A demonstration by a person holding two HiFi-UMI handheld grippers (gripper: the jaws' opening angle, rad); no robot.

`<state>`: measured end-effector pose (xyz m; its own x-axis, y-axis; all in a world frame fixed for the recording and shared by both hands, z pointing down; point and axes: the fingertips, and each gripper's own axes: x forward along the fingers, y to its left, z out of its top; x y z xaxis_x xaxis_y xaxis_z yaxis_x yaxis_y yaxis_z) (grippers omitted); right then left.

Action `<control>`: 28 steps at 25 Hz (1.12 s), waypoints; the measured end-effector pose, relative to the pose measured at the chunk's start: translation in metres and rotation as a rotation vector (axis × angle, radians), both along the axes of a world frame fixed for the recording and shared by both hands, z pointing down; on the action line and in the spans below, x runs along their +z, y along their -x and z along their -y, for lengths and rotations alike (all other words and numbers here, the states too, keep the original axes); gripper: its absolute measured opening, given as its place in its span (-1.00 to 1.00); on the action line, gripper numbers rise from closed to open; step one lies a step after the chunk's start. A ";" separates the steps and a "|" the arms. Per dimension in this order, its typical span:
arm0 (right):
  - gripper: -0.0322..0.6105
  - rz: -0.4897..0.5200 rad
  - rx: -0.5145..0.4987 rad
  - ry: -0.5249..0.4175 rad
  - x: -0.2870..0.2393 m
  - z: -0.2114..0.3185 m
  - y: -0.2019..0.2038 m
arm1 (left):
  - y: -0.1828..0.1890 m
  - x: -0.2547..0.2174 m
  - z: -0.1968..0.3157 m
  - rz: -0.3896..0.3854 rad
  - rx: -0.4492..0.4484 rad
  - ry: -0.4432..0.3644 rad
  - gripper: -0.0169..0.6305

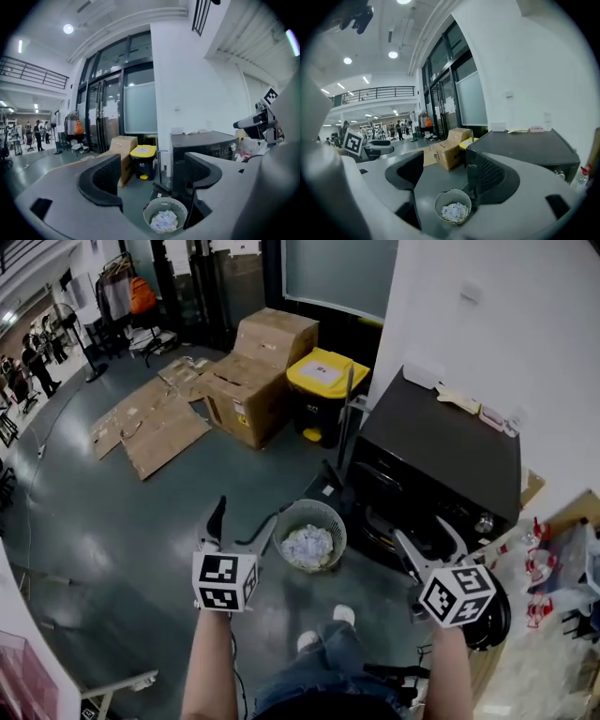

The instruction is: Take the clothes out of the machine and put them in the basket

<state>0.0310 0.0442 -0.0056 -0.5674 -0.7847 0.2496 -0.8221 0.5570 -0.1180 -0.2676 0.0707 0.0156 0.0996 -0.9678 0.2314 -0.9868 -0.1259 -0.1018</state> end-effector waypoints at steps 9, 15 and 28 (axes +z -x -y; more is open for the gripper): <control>0.17 -0.002 0.085 -0.049 -0.016 -0.023 -0.037 | -0.042 -0.023 0.011 0.057 0.096 -0.082 0.36; 0.05 -0.079 0.126 -0.125 -0.035 -0.033 -0.057 | -0.068 -0.037 0.011 0.006 0.136 -0.128 0.36; -0.32 -0.190 0.183 -0.257 -0.073 -0.073 -0.122 | -0.154 -0.082 -0.019 0.027 0.256 -0.217 0.23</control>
<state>0.1527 0.1169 -0.0782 -0.3740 -0.9198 0.1187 -0.9049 0.3900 0.1705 -0.1132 0.0895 -0.0663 0.3423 -0.9391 0.0288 -0.9225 -0.3417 -0.1793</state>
